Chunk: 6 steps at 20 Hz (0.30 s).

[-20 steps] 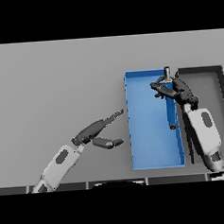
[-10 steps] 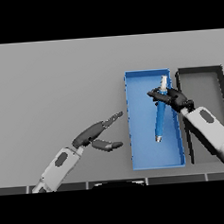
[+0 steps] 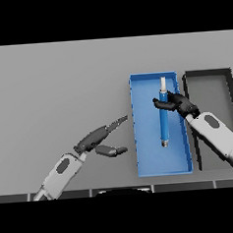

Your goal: Pick up the blue pipe and place it into the blue bin.

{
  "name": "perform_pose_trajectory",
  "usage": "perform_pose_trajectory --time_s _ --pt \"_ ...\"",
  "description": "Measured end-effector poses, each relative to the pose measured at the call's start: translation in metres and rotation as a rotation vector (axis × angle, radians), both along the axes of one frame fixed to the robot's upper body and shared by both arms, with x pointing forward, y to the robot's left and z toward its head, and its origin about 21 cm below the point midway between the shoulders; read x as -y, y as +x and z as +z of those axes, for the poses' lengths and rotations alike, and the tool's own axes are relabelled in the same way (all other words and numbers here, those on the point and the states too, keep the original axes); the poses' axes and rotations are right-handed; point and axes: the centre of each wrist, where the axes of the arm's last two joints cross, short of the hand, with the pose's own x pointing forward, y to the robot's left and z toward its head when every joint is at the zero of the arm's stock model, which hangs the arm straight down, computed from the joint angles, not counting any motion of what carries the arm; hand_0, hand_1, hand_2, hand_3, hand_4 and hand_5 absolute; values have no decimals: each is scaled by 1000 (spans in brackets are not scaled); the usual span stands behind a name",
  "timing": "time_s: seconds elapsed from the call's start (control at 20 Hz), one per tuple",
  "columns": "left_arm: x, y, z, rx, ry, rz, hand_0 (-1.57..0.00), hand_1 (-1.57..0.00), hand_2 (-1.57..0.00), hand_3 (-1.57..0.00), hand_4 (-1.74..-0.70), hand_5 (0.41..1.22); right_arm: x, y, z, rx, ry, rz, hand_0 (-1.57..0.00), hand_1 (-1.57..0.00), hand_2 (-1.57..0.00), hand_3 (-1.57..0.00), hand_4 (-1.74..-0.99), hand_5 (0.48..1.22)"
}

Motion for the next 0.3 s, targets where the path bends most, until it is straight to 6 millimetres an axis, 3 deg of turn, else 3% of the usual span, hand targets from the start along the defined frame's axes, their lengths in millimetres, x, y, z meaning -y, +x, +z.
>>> perform_pose_trajectory --time_s 0.3 --pt "-5 -3 1 10 4 2 1 1 1 1 -826 474 3 -2 -2 5 3 15 -20 -15 -14 -8 -1186 769"
